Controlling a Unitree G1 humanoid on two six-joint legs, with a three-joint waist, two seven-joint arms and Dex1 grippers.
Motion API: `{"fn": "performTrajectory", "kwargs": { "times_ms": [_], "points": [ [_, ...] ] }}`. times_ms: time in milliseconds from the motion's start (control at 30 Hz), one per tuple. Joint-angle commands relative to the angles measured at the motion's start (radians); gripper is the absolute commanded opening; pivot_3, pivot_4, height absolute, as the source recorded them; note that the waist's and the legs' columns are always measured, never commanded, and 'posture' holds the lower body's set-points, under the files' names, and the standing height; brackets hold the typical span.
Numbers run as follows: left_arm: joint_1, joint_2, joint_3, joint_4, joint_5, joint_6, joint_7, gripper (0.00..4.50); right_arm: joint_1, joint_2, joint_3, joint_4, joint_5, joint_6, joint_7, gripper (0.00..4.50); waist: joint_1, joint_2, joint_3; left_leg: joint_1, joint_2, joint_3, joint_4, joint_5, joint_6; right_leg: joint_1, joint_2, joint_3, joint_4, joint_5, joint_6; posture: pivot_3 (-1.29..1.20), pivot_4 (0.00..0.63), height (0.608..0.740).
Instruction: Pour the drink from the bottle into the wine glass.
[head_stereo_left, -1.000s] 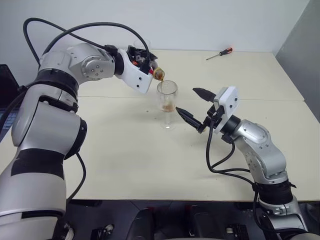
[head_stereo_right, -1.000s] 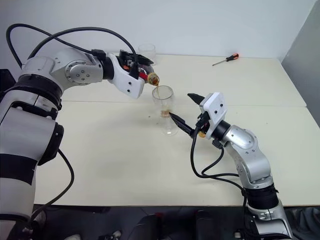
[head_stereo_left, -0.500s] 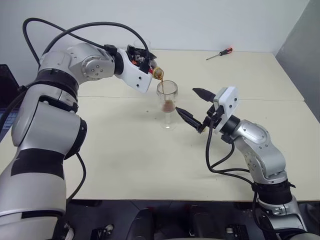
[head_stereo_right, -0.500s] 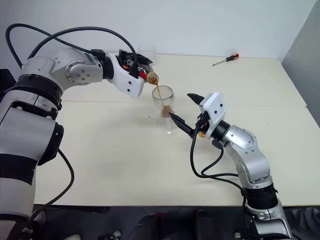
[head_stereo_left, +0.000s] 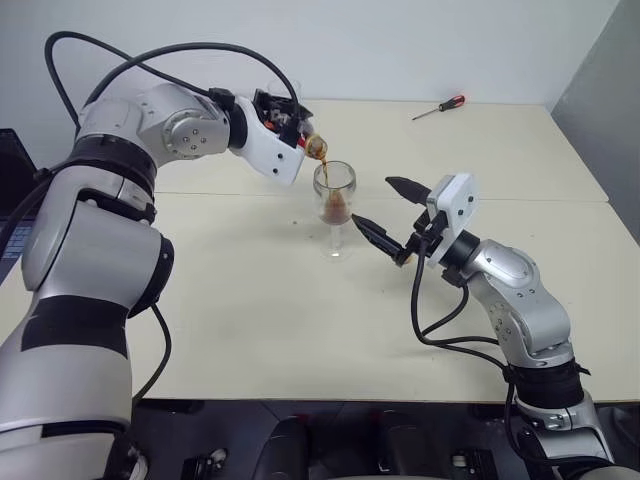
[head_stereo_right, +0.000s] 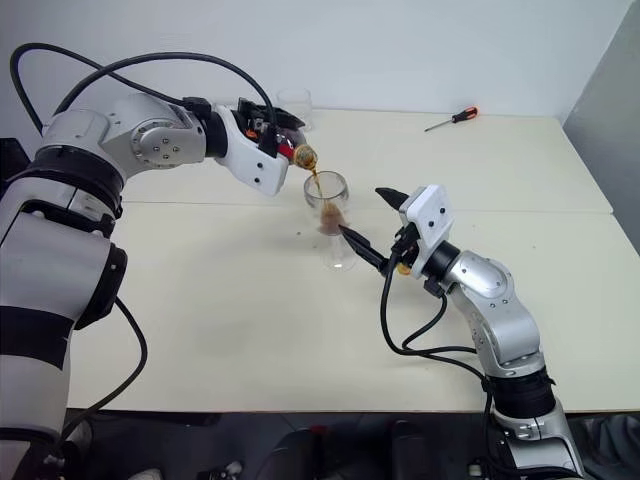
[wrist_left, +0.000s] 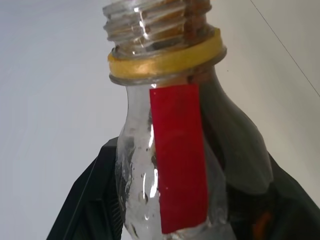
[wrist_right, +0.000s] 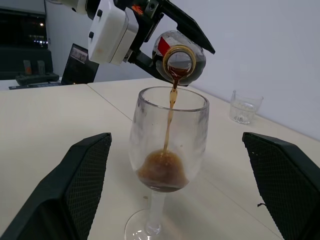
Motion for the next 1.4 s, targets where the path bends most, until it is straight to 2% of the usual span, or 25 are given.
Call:
{"fn": "performTrajectory", "kwargs": {
  "times_ms": [33, 1400],
  "points": [
    [-0.058, 0.011, 0.001, -0.009, -0.005, -0.007, 0.026, 2.57, -0.013, 0.007, -0.017, -0.015, 0.004, -0.034, -0.009, 4.50, 0.000, 0.000, 0.000, 0.000, 0.000, 0.000, 0.000, 0.000, 0.000, 0.000, 0.000, 0.000, 0.000, 0.000, 0.000, 0.00, 0.150, 0.740],
    [-0.108, 0.008, -0.091, -0.005, 0.076, -0.040, 0.142, 2.57, -0.008, 0.017, -0.017, -0.015, -0.006, -0.048, -0.010, 4.50, 0.000, 0.000, 0.000, 0.000, 0.000, 0.000, 0.000, 0.000, 0.000, 0.000, 0.000, 0.000, 0.000, 0.000, 0.000, 0.00, 0.150, 0.740]
  ]
}}
